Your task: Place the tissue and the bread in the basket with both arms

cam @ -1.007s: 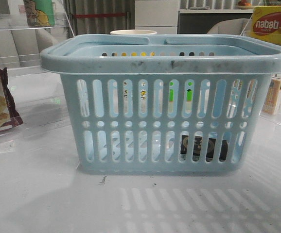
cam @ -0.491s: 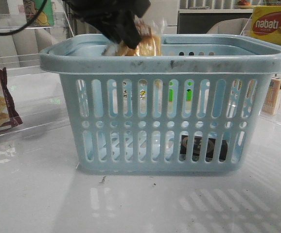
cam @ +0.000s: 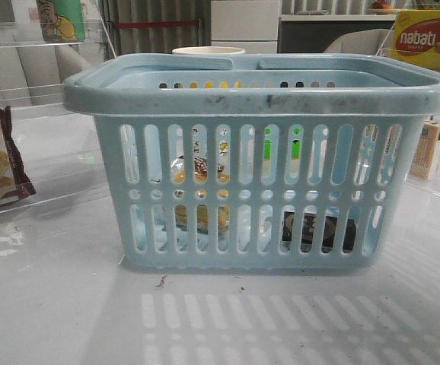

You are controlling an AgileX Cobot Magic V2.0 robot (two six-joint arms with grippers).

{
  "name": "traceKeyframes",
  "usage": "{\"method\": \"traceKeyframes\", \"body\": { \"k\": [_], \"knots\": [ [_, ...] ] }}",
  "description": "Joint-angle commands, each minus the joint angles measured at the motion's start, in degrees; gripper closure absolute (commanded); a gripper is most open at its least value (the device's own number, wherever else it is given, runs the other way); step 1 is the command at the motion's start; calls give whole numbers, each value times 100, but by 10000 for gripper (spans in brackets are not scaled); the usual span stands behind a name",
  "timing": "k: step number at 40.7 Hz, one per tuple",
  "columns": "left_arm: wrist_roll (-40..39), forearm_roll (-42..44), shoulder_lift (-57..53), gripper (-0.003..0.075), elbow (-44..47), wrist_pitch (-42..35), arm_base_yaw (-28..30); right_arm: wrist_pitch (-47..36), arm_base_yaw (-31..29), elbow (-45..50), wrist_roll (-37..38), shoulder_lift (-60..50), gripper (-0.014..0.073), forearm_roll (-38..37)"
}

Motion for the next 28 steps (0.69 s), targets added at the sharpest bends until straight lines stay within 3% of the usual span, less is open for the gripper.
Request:
{"method": "traceKeyframes", "body": {
  "k": [1,18,28],
  "knots": [
    [-10,-100,-779,162,235,-188,-28,-374,3,-152,-63,-30,44,-55],
    [-78,-69,-2894,162,2180,230,-28,-374,3,-152,-63,-30,44,-55],
    [-1343,901,-3324,162,2627,613,-28,-368,3,-152,-63,-30,44,-55]
  ]
}}
